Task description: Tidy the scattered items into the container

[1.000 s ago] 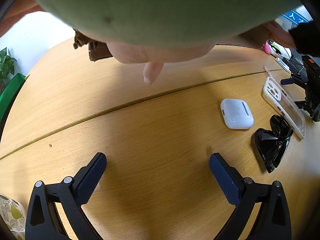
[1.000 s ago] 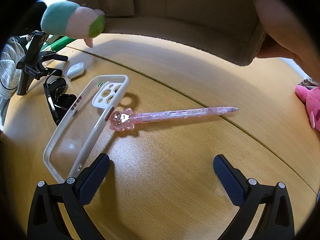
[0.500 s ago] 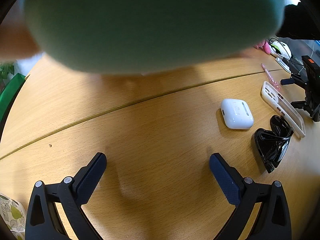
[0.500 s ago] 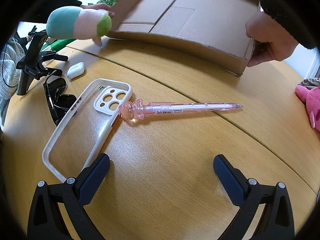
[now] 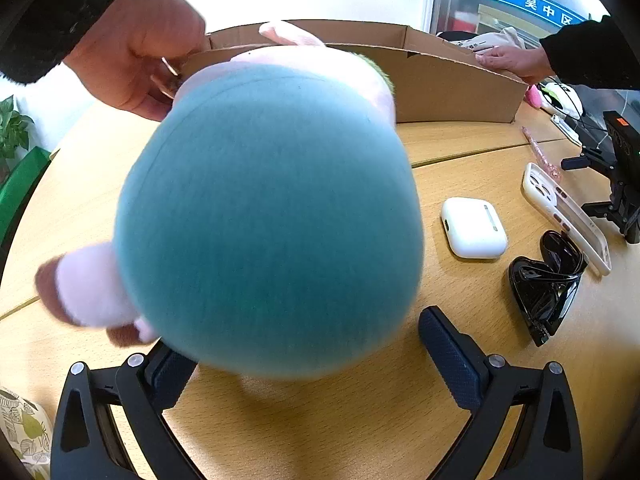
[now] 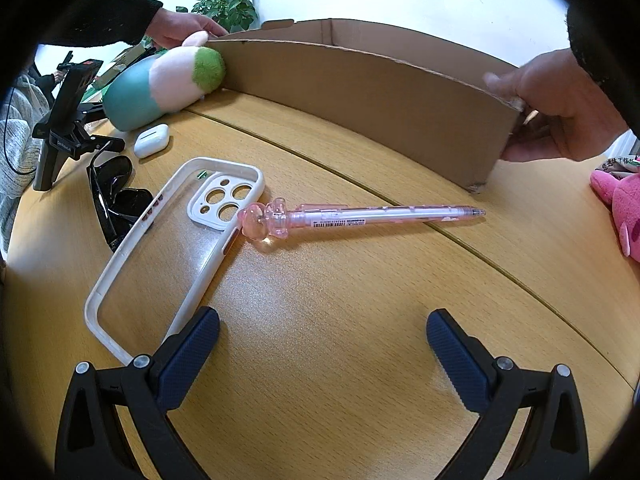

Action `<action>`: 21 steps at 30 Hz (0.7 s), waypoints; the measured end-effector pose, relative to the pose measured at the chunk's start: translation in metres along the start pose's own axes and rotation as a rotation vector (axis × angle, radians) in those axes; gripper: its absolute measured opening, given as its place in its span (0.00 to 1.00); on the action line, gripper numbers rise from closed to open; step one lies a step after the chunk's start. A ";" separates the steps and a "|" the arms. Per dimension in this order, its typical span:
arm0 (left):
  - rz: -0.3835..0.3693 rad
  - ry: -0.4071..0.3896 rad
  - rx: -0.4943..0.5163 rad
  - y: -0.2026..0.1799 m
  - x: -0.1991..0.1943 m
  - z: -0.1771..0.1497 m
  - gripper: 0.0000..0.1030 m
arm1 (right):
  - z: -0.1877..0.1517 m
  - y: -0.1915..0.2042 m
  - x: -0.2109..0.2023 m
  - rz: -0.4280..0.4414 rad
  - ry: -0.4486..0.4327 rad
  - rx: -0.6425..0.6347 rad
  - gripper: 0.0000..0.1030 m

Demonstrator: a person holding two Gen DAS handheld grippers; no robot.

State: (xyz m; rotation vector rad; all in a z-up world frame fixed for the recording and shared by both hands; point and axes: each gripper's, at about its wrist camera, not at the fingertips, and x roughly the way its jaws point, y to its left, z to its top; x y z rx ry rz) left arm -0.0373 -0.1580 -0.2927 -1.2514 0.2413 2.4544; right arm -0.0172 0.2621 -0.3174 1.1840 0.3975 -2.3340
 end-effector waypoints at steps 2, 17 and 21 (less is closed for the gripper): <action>0.000 0.000 0.000 0.000 0.000 0.000 1.00 | 0.000 0.000 0.000 0.000 0.000 0.000 1.00; 0.000 -0.001 -0.001 0.000 0.000 -0.001 1.00 | 0.001 0.001 0.000 -0.008 0.004 0.008 1.00; 0.000 -0.001 0.000 0.001 0.000 -0.001 1.00 | 0.001 0.001 0.000 -0.011 0.006 0.011 1.00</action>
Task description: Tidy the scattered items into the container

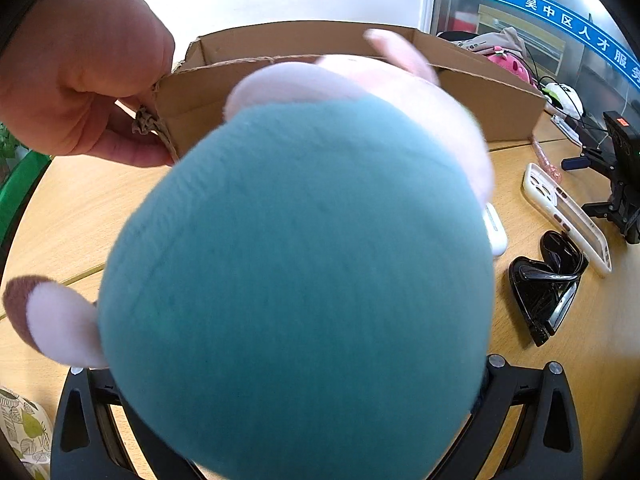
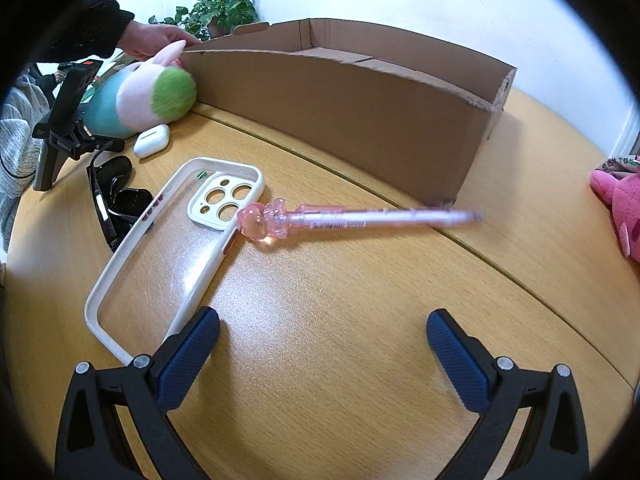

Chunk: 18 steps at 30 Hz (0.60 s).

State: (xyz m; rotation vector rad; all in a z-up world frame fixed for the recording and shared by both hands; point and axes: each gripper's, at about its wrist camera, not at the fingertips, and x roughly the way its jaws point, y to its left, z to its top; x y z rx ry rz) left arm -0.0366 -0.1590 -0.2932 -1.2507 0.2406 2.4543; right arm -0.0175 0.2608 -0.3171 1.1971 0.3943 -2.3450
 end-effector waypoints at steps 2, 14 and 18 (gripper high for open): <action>0.000 0.000 0.000 0.000 0.000 0.000 1.00 | 0.001 0.001 0.000 -0.003 0.000 0.008 1.00; 0.000 0.000 -0.001 0.000 0.000 -0.001 1.00 | -0.001 0.011 -0.007 -0.137 0.232 0.245 1.00; 0.001 0.000 -0.001 0.000 0.000 -0.001 1.00 | 0.002 0.015 -0.020 -0.141 0.328 0.342 1.00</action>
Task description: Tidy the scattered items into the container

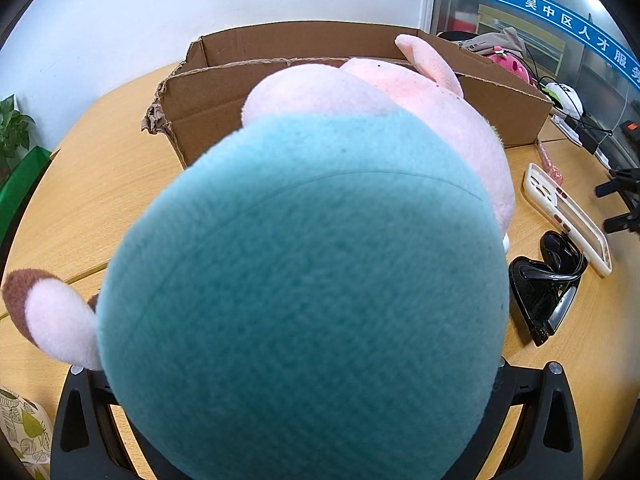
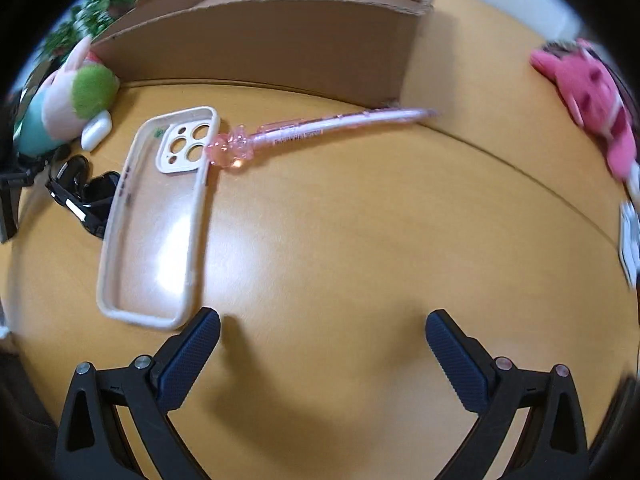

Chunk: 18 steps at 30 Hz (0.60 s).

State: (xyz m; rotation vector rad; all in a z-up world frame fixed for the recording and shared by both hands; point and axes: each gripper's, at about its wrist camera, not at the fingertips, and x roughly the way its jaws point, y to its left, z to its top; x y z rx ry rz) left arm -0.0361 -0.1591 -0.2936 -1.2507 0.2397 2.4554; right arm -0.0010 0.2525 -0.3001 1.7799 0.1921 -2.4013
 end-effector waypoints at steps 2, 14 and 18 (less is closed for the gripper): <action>0.001 0.000 -0.003 0.000 0.000 -0.001 1.00 | 0.004 0.002 -0.023 0.012 -0.031 0.056 1.00; 0.039 -0.002 -0.050 -0.002 -0.003 -0.006 1.00 | 0.079 0.072 -0.147 0.191 -0.200 0.168 1.00; 0.079 0.036 -0.111 -0.011 -0.008 -0.011 1.00 | 0.087 0.092 -0.140 0.223 -0.169 0.177 1.00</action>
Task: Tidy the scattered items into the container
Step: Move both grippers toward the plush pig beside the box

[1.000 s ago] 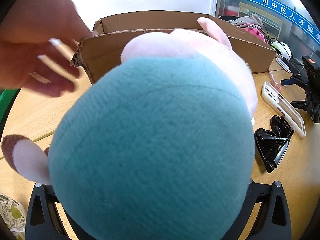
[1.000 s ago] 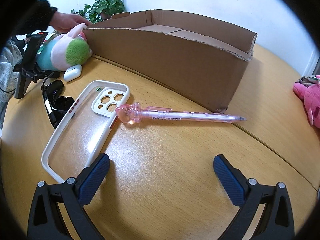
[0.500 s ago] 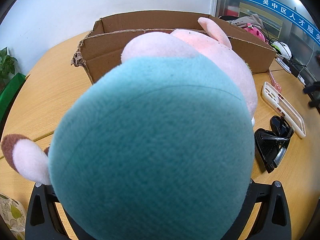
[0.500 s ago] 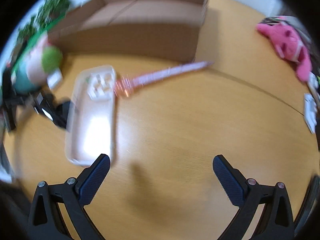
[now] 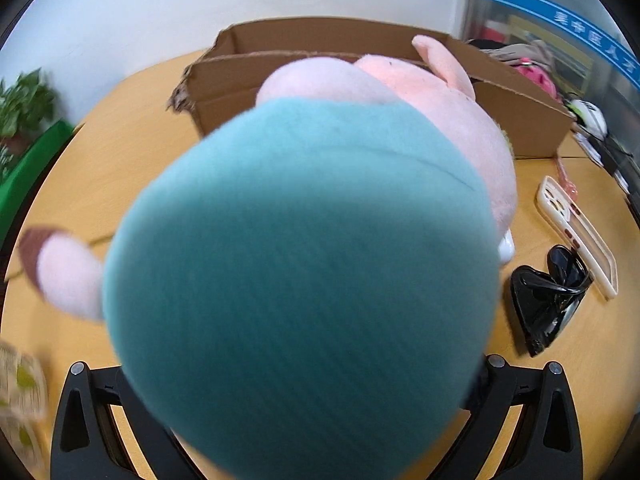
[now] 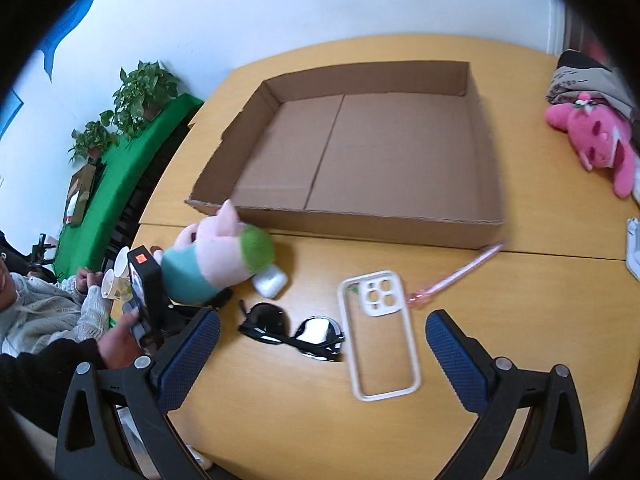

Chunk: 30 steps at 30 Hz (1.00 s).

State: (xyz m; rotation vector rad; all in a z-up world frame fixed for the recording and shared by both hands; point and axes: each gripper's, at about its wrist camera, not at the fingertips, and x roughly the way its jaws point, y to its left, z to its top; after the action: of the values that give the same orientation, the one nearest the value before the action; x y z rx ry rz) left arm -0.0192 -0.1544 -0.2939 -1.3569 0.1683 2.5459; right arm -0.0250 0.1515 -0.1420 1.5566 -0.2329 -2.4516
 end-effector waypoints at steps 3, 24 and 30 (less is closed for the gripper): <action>0.009 0.074 -0.015 -0.009 -0.014 -0.009 1.00 | 0.000 0.014 0.007 -0.007 0.023 -0.036 1.00; 0.137 -0.125 -0.429 -0.031 -0.263 0.067 1.00 | 0.006 0.104 -0.062 0.134 -0.018 -0.318 1.00; 0.132 -0.144 -0.374 -0.042 -0.272 0.085 1.00 | 0.011 0.111 -0.076 0.099 -0.043 -0.336 1.00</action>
State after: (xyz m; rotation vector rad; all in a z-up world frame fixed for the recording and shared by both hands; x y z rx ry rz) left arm 0.0696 -0.1403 -0.0207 -1.3100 -0.2671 2.8804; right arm 0.0081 0.0660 -0.0429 1.3185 0.0900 -2.3042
